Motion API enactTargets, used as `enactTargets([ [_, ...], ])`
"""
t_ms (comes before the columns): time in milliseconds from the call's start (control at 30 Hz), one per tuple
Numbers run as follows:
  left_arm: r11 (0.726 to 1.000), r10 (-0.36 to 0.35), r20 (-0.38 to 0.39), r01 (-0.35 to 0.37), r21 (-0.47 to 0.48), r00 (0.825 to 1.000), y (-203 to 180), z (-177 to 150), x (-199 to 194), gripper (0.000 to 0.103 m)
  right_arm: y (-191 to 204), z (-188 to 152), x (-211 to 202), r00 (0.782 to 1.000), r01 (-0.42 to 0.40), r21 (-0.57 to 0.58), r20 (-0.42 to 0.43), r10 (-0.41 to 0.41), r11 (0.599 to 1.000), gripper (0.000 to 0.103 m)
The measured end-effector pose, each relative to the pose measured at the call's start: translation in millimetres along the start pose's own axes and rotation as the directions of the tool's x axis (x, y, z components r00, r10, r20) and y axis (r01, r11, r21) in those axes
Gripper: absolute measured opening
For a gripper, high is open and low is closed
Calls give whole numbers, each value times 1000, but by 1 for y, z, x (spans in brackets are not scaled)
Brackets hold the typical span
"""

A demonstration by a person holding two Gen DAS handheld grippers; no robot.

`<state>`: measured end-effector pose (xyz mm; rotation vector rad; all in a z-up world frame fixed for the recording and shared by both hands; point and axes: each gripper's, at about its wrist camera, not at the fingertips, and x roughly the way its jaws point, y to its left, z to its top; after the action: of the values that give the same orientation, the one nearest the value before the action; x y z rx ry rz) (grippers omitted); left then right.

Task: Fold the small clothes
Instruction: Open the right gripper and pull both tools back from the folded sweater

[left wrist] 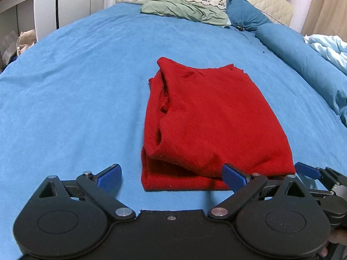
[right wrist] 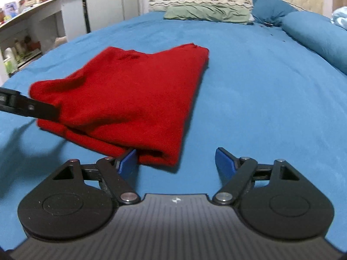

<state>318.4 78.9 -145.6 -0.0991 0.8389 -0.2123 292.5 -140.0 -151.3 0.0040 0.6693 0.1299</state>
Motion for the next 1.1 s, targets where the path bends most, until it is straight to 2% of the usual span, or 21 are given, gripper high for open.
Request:
enactTargets([
  [133, 1000, -7, 11, 7, -16, 1000, 5, 3, -1, 101, -9, 4, -3, 998, 3, 72, 63, -8, 997, 94],
  [233, 999, -9, 18, 10, -41, 1000, 9, 6, 0, 101, -7, 5, 8, 999, 28, 70, 20, -29, 997, 94],
  [267, 999, -4, 21, 5, -50, 1000, 11, 8, 1, 101, -7, 5, 8, 999, 33, 68, 20, -34, 997, 87],
  [300, 998, 6, 26, -5, -60, 1000, 12, 9, 1, 101, -9, 6, 6, 999, 37, 72, 35, -40, 997, 73],
  [333, 997, 19, 31, -17, -70, 999, 15, 11, 1, 101, -11, 9, 2, 997, 48, 81, 56, -52, 996, 69],
  [367, 996, 35, 35, -32, -79, 999, 19, 12, 2, 101, -14, 14, -5, 994, 61, 94, 89, -69, 994, 69],
  [433, 992, 77, 18, -75, -98, 997, 30, 10, 10, 101, -22, 20, -19, 984, 73, 122, 150, -91, 990, 73],
  [467, 991, 90, -6, -90, -100, 996, 35, 7, 16, 101, -25, 20, -23, 982, 90, 119, 153, -107, 989, 78],
  [533, 991, 97, -43, -101, -84, 994, 43, -4, 29, 101, -29, 14, -19, 989, 105, 79, 99, -113, 991, 78],
  [567, 994, 101, -16, -102, -47, 995, 41, -9, 29, 101, -30, 8, -13, 992, 103, 46, 62, -106, 994, 78],
  [633, 993, 121, -15, -121, 10, 992, 36, -11, 28, 101, -33, -4, -4, 996, 90, -1, 7, -90, 996, 78],
  [833, 992, 128, -51, -127, 15, 990, 42, -10, 1, 100, -53, -7, -22, 999, 13, -16, -29, -14, 1000, 81],
  [867, 991, 134, -53, -133, 26, 990, 41, -9, -6, 100, -58, -7, -30, 1000, -3, -5, -28, 3, 1000, 83],
  [933, 991, 126, -44, -124, 46, 991, 42, -3, -19, 100, -75, -1, -49, 998, -55, 39, -26, 56, 998, 94],
  [967, 992, 117, -34, -115, 51, 993, 40, 3, -25, 101, -82, 2, -59, 996, -85, 66, -19, 87, 994, 103],
  [1100, 999, 37, -7, -37, 34, 999, 33, 47, -35, 103, -106, 39, -77, 983, -181, 154, 5, 182, 971, 103],
])
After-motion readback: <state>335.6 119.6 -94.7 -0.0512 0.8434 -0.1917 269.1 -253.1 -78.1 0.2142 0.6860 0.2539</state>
